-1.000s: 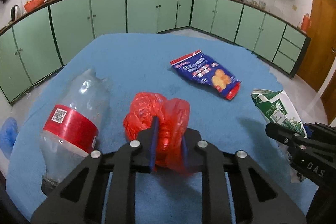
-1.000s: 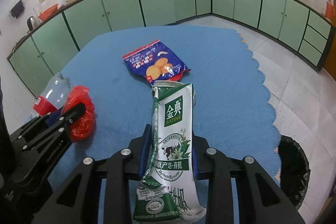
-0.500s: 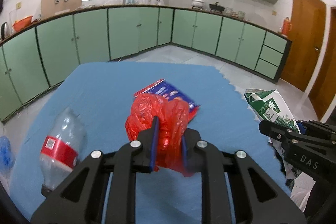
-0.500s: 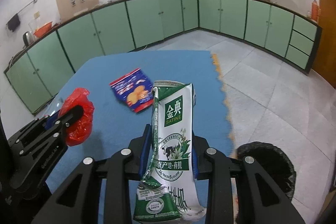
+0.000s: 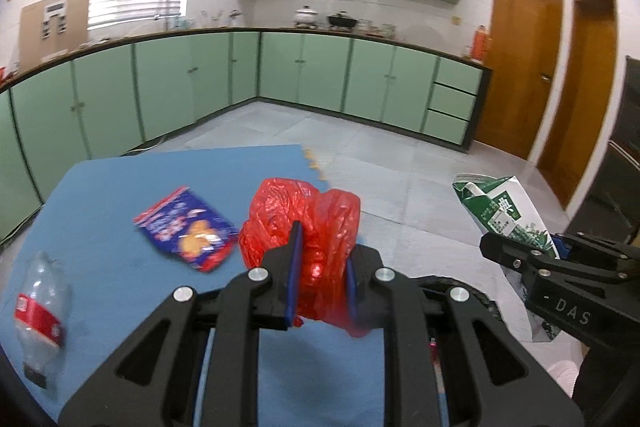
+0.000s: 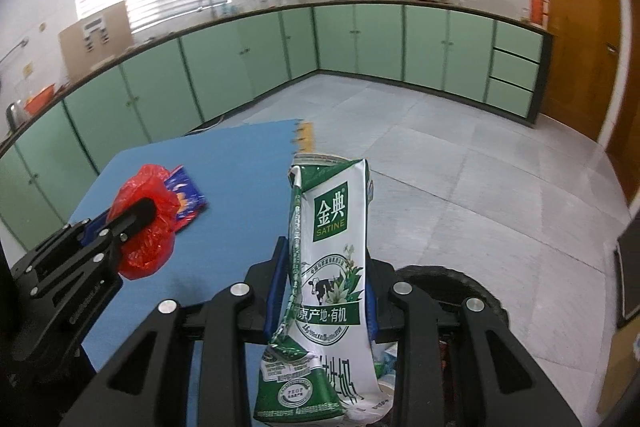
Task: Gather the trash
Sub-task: 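Carry the red bag and milk carton over the black bin with both tools, then open both tools to drop the bag and carton into the bin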
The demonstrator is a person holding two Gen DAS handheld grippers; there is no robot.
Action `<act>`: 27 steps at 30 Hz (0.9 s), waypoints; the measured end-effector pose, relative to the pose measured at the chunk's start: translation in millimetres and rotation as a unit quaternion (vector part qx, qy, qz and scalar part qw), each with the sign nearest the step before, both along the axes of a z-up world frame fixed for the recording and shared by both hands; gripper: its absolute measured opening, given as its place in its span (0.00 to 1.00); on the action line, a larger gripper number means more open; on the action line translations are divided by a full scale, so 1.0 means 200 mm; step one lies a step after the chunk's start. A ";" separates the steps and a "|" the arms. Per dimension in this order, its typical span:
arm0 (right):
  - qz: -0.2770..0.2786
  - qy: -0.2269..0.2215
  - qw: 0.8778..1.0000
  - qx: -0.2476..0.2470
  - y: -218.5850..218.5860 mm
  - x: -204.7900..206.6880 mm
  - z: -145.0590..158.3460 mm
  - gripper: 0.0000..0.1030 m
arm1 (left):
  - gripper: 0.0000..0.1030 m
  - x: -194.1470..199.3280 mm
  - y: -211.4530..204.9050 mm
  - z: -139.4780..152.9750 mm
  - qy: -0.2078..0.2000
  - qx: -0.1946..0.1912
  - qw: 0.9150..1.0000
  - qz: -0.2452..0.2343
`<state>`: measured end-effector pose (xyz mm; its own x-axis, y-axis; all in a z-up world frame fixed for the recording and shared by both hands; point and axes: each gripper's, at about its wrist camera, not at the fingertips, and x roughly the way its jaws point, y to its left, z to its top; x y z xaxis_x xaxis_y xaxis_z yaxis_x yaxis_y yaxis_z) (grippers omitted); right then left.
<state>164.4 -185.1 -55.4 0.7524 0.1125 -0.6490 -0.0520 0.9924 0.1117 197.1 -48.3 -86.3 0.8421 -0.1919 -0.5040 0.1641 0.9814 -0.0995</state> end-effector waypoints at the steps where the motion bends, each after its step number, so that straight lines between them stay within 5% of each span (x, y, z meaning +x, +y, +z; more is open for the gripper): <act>1: -0.005 0.000 1.000 0.001 -0.02 -0.01 0.00 0.31 | 0.16 0.00 -0.03 -0.01 -0.001 0.000 1.000 -0.006; 17: -0.099 0.016 0.995 -0.001 -0.54 -0.12 -0.11 0.31 | 0.16 0.02 -0.61 -0.15 0.017 0.006 0.993 -0.117; 27: -0.134 0.048 0.990 0.004 -0.77 -0.10 -0.29 0.31 | 0.16 0.11 -0.80 -0.32 0.041 0.023 0.987 -0.152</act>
<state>144.6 -339.9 -113.0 0.6904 -0.0773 -0.7193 0.2239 0.9683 0.1108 220.1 -208.9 -150.6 0.7053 -0.4038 -0.5826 0.4445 0.8922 -0.0803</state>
